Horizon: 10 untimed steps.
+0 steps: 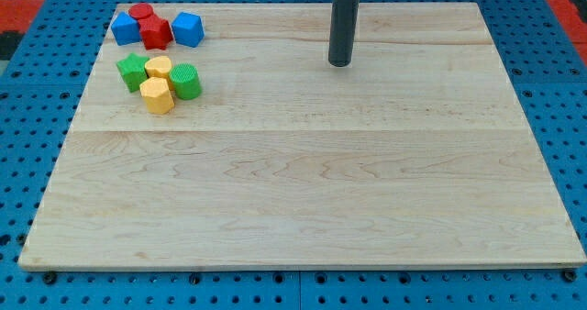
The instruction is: Move the blue triangle to the green star
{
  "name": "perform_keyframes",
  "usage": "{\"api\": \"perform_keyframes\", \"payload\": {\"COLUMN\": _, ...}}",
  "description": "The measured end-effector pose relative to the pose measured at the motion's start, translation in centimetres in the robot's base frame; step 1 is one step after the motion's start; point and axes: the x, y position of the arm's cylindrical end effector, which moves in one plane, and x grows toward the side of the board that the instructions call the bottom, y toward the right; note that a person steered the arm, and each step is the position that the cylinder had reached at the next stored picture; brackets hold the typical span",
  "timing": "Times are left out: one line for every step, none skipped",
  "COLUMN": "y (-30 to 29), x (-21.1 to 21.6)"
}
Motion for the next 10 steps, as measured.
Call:
{"api": "perform_keyframes", "payload": {"y": 0.3, "x": 0.0}}
{"api": "perform_keyframes", "payload": {"y": 2.9, "x": -3.1}}
{"api": "perform_keyframes", "payload": {"y": 1.3, "x": -8.9}}
{"api": "perform_keyframes", "payload": {"y": -5.4, "x": -12.5}}
{"api": "perform_keyframes", "payload": {"y": -9.0, "x": -12.6}}
{"api": "perform_keyframes", "payload": {"y": -12.8, "x": -12.5}}
{"api": "perform_keyframes", "payload": {"y": -17.7, "x": -12.7}}
{"api": "perform_keyframes", "payload": {"y": -22.2, "x": -12.7}}
{"api": "perform_keyframes", "payload": {"y": -27.3, "x": -12.8}}
{"api": "perform_keyframes", "payload": {"y": -32.7, "x": -12.7}}
